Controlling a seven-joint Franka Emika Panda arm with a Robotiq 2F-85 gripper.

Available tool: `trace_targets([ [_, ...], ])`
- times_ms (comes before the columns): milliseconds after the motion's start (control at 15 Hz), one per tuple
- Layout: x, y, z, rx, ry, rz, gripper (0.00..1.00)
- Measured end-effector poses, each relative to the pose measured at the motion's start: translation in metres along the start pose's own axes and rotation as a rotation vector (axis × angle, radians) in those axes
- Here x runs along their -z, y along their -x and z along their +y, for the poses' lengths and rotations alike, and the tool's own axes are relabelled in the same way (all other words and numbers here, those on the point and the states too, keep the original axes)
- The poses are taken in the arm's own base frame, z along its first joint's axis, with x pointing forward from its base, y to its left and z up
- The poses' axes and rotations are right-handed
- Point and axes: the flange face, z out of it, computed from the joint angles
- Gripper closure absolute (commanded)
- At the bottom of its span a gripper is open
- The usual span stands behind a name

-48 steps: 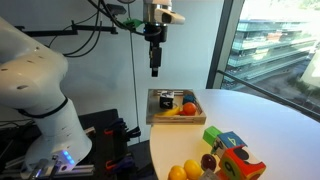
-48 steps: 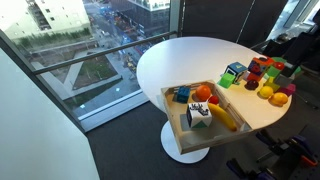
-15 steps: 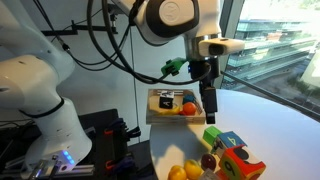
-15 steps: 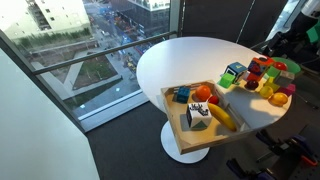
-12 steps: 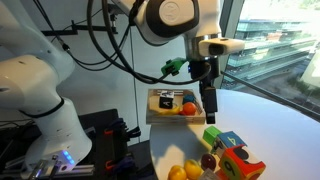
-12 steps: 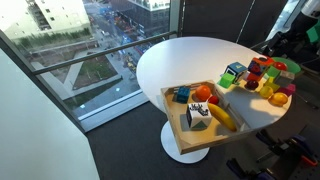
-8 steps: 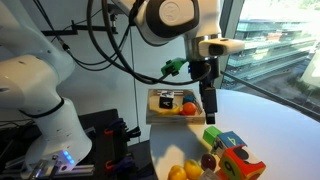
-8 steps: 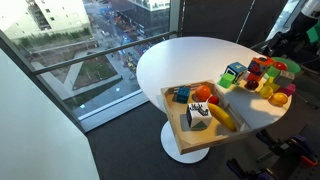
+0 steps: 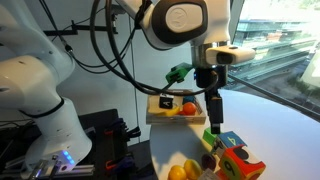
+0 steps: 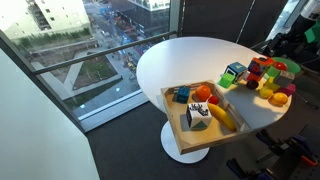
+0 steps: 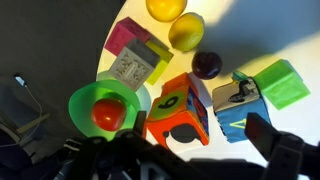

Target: Pick up the soft block with the number six on it and put it in the wooden tray

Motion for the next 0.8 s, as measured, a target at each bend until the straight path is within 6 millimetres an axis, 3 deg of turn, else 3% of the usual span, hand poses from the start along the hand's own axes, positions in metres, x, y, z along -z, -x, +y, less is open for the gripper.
trace_targets([
  [800, -0.043, -0.058, -0.001, -0.064, 0.006, -0.04, 0.0],
])
